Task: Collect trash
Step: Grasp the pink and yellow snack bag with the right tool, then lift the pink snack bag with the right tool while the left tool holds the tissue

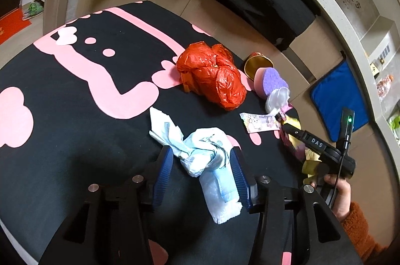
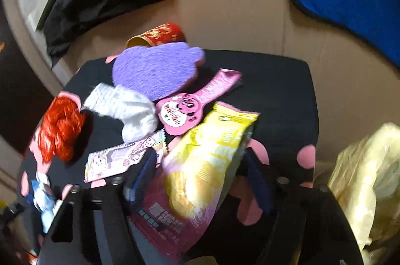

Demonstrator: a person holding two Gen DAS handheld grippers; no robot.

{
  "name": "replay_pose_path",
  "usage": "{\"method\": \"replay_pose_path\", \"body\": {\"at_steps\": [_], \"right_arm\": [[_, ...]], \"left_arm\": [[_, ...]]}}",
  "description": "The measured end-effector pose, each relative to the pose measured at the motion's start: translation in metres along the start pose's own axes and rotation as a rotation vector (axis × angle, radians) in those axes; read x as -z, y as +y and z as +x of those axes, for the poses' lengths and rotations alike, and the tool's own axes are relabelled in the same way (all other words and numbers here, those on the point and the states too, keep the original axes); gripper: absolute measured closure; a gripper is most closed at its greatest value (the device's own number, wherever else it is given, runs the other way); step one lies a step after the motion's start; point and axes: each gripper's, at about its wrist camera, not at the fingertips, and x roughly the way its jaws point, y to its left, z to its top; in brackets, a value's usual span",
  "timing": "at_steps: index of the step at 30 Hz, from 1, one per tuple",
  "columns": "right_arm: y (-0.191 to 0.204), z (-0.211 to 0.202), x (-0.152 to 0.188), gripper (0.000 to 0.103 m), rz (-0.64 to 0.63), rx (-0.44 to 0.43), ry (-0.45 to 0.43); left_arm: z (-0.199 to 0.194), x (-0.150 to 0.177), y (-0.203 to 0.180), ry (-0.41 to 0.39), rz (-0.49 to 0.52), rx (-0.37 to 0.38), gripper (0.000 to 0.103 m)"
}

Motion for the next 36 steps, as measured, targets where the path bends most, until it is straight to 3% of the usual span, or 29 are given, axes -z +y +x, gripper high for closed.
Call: {"method": "replay_pose_path", "body": {"at_steps": [3,4,5,12,16,20,30,34,36], "right_arm": [[0.006,-0.008,0.005,0.077,-0.056,-0.008,-0.012],[0.007,-0.013,0.007,0.091,-0.072,-0.007,-0.021],[0.008,-0.02,0.01,0.093,-0.083,-0.01,-0.027],[0.009,-0.077,0.03,0.093,-0.084,-0.06,-0.107],[0.002,-0.097,0.037,0.093,-0.078,-0.076,-0.136],[-0.007,-0.115,0.045,0.093,-0.066,-0.096,-0.163],[-0.029,-0.165,0.044,0.095,-0.046,-0.122,-0.288],[-0.032,-0.167,0.046,0.095,-0.038,-0.163,-0.267],[-0.031,-0.157,0.052,0.095,-0.034,-0.191,-0.214]], "left_arm": [[0.002,0.002,-0.003,0.008,-0.005,-0.008,0.052],[0.003,0.002,-0.005,0.013,-0.005,-0.009,0.052],[0.006,0.002,-0.008,0.018,-0.004,-0.015,0.052],[0.029,-0.002,-0.021,0.047,-0.022,-0.134,0.052],[0.035,-0.002,-0.023,0.064,-0.068,-0.156,0.055],[0.026,-0.002,-0.043,0.036,-0.017,-0.131,0.062],[-0.009,-0.01,-0.127,-0.094,0.178,-0.065,0.063],[-0.007,-0.009,-0.137,-0.078,0.187,-0.046,0.063],[-0.006,-0.007,-0.135,-0.07,0.194,-0.049,0.063]]}}
